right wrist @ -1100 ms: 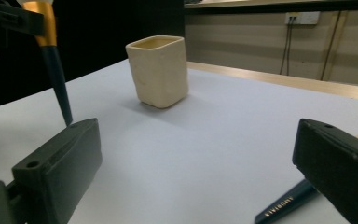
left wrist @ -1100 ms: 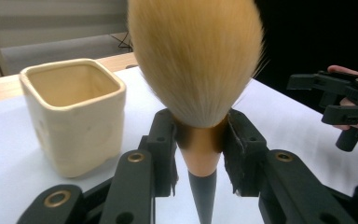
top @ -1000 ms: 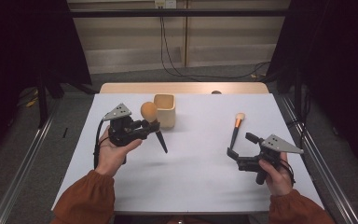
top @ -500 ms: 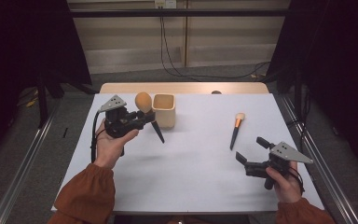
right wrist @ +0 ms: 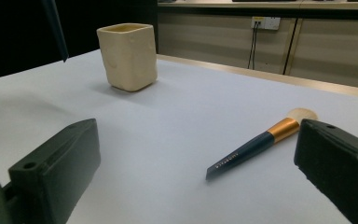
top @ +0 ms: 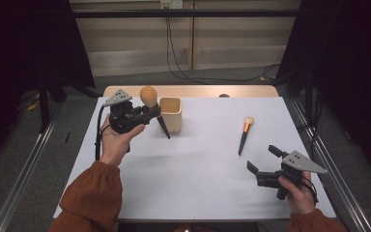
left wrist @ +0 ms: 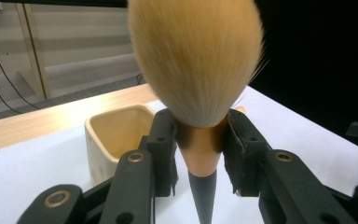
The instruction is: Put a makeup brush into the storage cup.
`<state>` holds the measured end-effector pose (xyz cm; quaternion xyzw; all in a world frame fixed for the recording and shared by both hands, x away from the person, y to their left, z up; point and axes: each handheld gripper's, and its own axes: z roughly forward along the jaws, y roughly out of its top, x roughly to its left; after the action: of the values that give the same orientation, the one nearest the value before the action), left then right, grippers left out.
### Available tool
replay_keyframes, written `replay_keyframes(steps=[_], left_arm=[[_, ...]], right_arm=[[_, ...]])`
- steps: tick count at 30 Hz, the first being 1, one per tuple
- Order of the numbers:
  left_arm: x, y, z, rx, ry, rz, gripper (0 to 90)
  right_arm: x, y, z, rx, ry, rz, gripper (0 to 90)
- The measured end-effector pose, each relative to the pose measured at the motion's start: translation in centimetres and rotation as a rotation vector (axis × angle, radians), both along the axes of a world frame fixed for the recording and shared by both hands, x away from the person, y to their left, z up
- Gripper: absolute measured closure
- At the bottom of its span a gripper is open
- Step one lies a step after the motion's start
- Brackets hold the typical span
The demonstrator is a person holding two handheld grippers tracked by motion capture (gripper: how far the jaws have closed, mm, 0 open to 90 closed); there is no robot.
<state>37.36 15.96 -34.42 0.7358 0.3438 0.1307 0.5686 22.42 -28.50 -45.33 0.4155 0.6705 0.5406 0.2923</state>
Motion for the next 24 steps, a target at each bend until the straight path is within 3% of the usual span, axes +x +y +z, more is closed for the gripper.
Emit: replay_keyframes(steps=[4,10,18,24], left_arm=[[0.6,0.0,0.8,0.002,-0.008,0.012,66.3],[1.5,0.5,1.8,-0.021,-0.016,0.037,66.3],[2.8,0.9,3.5,-0.023,-0.043,0.07,66.3],[3.7,0.9,4.0,-0.034,-0.058,0.087,66.3]], right_arm=[[0.0,-0.1,0.1,-0.002,0.0,-0.017,0.2],[0.0,-0.4,0.3,-0.016,-0.015,0.005,0.4],[0.1,-0.5,0.2,0.012,-0.045,-0.018,0.3],[0.2,-0.6,0.1,0.021,-0.023,-0.023,0.3]])
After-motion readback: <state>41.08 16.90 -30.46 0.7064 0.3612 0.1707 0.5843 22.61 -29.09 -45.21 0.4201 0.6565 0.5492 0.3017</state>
